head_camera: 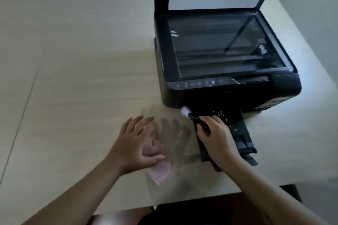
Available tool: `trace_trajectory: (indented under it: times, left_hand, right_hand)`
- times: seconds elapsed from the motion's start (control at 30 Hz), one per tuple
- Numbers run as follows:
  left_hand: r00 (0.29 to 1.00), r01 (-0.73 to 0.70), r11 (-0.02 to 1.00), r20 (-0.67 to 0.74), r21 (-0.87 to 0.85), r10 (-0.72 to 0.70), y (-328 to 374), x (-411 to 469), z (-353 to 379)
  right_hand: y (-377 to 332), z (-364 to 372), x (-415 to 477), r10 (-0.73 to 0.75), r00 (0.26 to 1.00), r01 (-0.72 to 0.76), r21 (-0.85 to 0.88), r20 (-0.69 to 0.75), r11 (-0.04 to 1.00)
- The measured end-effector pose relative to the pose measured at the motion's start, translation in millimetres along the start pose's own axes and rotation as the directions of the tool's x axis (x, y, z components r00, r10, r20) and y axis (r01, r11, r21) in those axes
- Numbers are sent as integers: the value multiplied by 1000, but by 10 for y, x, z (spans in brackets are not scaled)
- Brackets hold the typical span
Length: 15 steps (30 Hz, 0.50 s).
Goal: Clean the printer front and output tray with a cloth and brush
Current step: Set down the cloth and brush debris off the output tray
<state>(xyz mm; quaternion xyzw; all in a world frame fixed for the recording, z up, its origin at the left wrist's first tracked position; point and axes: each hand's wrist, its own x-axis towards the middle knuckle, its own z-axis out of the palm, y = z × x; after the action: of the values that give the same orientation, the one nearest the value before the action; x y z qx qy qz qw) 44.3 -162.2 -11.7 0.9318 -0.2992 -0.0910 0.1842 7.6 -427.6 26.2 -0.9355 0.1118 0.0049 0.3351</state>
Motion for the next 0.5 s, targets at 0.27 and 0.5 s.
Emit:
trace_trajectory:
  times: [0.27,0.5]
  left_hand:
    - [811,-230,949,-497,217,310,700,1487,-893]
    - [990,-83,994,-105,75,91,954,2253,-883]
  right_hand:
    - [684,-674,143,202,929,-213,-2,-311,977]
    - [288,-245,208,28,987,-67,-253,-157,965]
